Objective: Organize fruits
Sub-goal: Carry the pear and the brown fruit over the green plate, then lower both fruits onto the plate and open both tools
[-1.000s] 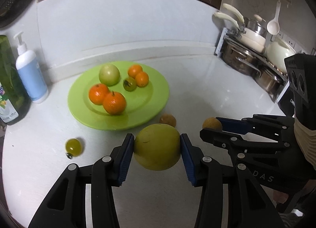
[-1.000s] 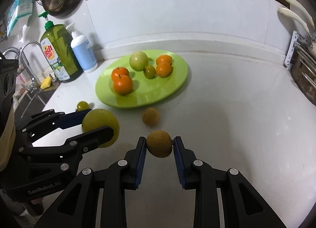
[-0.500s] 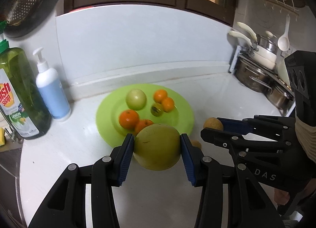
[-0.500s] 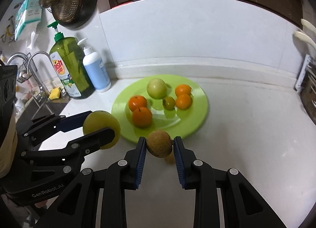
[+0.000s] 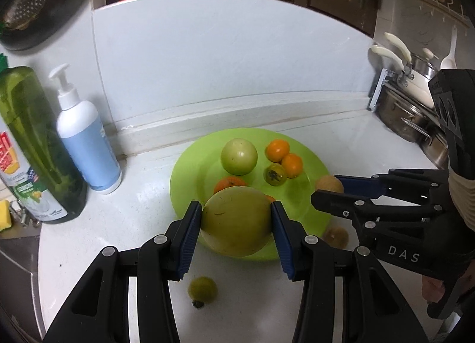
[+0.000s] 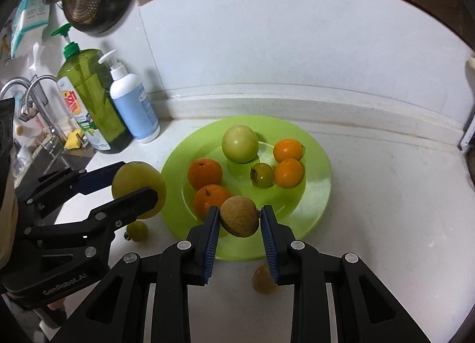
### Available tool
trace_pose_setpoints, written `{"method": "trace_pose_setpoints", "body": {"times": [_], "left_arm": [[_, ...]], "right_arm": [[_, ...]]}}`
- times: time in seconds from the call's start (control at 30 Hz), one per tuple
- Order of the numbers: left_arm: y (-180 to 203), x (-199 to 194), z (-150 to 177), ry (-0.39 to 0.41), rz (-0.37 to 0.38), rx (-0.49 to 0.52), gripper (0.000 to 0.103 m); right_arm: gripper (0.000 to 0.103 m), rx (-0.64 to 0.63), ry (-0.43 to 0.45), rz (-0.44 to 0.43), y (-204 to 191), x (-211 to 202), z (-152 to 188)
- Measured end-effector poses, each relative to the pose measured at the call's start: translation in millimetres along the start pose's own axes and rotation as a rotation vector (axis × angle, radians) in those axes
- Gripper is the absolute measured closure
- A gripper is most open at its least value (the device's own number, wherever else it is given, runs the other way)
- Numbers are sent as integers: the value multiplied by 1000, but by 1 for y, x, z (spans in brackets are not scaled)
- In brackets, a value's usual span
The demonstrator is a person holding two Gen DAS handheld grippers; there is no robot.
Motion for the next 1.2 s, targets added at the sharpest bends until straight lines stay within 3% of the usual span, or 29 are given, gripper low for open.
{"method": "trace_pose_setpoints", "body": {"times": [0.5, 0.83, 1.2], "left_arm": [[-31, 57, -40, -30, -14, 23, 57], [-45, 93, -48, -95, 0, 6, 57], [-43, 75, -52, -64, -12, 12, 57]], "right_arm": [[74, 114, -135, -12, 10, 57, -21], [74, 156, -171, -11, 9, 75, -27], [73, 133, -137, 18, 7, 70, -32]]}}
Point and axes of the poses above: each gripper's, at about its wrist camera, not at the fingertips, and x roughly the way its jaws point, y to its right, z to its underside, the point moved 4 cm from there along x, roughly the way its jaws point, and after that the axes turned 4 degrees about z, right-handed, at the moved point
